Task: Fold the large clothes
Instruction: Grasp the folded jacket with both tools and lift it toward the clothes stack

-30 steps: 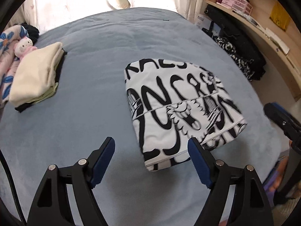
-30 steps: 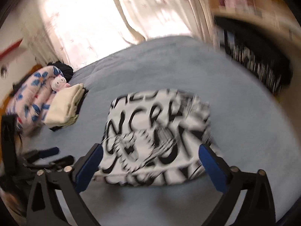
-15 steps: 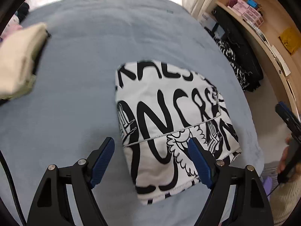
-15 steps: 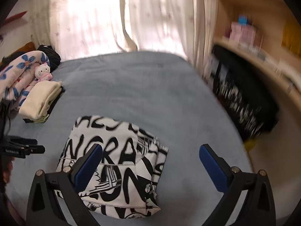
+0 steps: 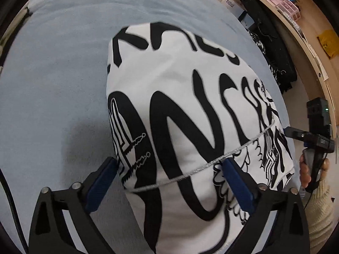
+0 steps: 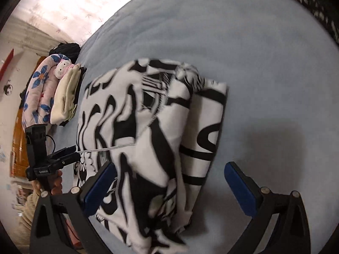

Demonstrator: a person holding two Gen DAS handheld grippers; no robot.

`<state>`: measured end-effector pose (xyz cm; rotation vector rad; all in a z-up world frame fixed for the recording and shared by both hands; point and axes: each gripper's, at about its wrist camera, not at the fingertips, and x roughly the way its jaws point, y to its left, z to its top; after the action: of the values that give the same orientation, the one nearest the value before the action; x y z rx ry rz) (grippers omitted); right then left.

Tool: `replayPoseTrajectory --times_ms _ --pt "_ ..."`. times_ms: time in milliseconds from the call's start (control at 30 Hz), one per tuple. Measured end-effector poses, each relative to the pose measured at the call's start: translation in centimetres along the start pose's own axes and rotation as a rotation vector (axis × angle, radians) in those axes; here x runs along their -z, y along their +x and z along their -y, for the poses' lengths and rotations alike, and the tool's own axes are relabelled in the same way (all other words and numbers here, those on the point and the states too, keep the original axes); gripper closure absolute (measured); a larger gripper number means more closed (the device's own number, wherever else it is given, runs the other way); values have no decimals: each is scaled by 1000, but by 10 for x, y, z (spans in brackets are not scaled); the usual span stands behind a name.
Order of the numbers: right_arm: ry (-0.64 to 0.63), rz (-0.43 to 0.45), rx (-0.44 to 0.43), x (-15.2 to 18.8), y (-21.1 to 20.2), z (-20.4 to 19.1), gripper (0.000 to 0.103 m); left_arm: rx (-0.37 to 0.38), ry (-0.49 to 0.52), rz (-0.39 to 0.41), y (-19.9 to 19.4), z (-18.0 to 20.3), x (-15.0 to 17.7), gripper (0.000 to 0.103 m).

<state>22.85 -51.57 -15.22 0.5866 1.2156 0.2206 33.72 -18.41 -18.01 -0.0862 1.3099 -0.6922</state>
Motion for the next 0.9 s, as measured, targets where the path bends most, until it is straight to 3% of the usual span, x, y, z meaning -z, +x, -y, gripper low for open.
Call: replayPoseTrajectory --times_ms 200,400,567,667,733,900 --pt "-30 -39 -130 -4 36 2 0 225 -141 -49 29 -30 3 0" --pt "-73 -2 -156 -13 51 -2 0 245 -96 -14 37 -24 0 0" --pt "-121 26 -41 -9 49 -21 12 179 -58 5 29 -7 -1 3" --pt "-162 24 14 -6 44 -38 33 91 12 48 18 13 2 16" --pt "-177 30 53 -4 40 -49 45 38 76 80 8 28 4 30" --pt "-168 82 106 5 20 -77 66 -38 173 126 -20 58 10 49"
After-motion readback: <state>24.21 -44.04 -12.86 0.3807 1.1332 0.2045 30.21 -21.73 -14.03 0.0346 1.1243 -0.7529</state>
